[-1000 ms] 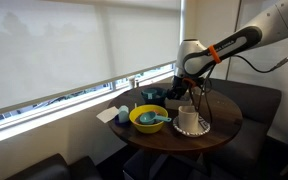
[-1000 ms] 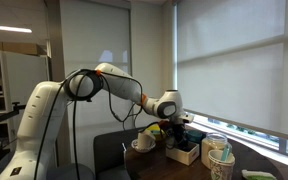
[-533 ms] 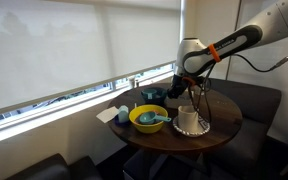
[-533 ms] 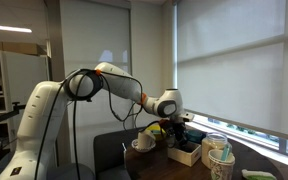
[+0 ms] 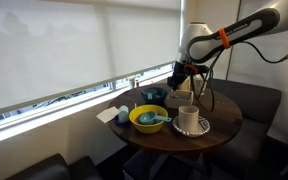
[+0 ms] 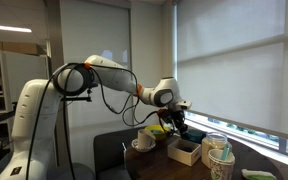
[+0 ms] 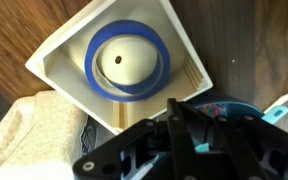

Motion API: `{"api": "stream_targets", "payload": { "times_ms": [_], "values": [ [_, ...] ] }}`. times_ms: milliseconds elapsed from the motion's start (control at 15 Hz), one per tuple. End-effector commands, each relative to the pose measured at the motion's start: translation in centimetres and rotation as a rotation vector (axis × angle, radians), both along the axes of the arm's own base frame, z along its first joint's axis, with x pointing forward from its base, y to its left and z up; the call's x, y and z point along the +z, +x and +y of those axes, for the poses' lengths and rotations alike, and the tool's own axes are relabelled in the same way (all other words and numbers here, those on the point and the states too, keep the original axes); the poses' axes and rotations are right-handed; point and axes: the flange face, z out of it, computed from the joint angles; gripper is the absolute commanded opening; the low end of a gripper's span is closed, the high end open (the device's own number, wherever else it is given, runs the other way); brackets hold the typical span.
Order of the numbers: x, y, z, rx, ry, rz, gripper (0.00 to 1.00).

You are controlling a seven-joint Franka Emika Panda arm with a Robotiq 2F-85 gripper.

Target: Take the blue tape out of the box and put it on the table

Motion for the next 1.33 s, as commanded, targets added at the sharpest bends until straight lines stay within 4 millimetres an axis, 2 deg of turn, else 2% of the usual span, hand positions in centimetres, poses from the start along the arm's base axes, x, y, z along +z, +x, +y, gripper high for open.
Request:
{"api": "stream_targets", "payload": {
  "times_ms": [0,133,267,467,533,667,733,800,867,933,1000,1133,1267],
  "values": [
    [2.0,-1.6,0.1,0.016,-0.010,0.015,0.30],
    [1.4,-2.1,-1.1,0.005,-0.004,0.064,0.36],
    [1.1,-2.9,-3.1,0.044,0.017,0.142,0.50],
    [1.2,-2.8,-5.9,0.110,0.129,0.121,0.71],
    [0.7,-2.3,-4.8,0.069,0.063,0.129,0.54],
    [0.7,-2.4,-6.4,0.090,0.097,0.121,0.68],
    [0.7,-2.4,-6.6,0.094,0.100,0.120,0.71],
    [0.5,-2.0,-6.4,0.094,0.114,0.120,0.93],
    [0.4,-1.8,-6.5,0.104,0.115,0.128,0.93],
    [0.3,-1.7,-6.6,0.098,0.117,0.135,0.98],
    [0.4,-2.2,-6.5,0.097,0.101,0.125,0.83],
    [0.1,-2.0,-6.6,0.096,0.102,0.130,0.97],
    [-0.2,-1.9,-6.8,0.111,0.090,0.135,0.99]
  ]
}}
